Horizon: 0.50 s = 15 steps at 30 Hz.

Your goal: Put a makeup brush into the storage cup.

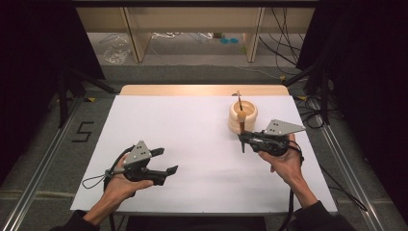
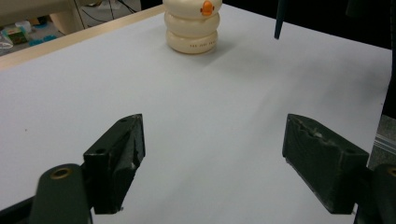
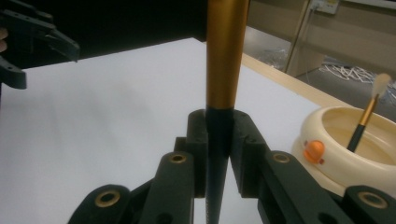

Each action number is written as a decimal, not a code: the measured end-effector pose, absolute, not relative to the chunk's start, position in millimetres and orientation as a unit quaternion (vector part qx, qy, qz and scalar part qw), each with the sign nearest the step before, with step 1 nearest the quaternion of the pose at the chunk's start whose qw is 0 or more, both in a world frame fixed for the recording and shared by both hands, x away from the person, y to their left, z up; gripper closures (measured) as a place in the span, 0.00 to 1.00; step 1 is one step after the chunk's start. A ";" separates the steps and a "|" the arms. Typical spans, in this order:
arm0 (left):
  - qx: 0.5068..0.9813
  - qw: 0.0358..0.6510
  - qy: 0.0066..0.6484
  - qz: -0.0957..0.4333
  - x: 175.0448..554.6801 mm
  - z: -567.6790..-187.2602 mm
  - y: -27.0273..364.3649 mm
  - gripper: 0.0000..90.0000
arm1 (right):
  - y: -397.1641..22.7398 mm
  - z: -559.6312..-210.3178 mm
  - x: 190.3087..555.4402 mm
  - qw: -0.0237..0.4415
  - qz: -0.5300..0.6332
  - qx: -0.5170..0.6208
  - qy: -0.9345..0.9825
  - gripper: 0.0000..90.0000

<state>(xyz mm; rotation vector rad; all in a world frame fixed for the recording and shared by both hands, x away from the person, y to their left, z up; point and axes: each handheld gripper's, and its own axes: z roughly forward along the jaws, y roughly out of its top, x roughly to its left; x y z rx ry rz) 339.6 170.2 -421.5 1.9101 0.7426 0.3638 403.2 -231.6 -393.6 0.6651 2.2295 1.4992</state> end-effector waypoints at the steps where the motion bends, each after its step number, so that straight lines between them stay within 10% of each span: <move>1: 0.794 0.501 0.310 0.150 338.6 -423.0 171.5 0.24 | -233.4 -393.3 404.7 0.187 0.529 0.236 0.793 0.89; 15: 0.801 0.481 0.322 0.151 331.5 -434.8 184.0 0.24 | -250.0 -386.3 425.3 0.190 0.501 0.262 0.802 0.89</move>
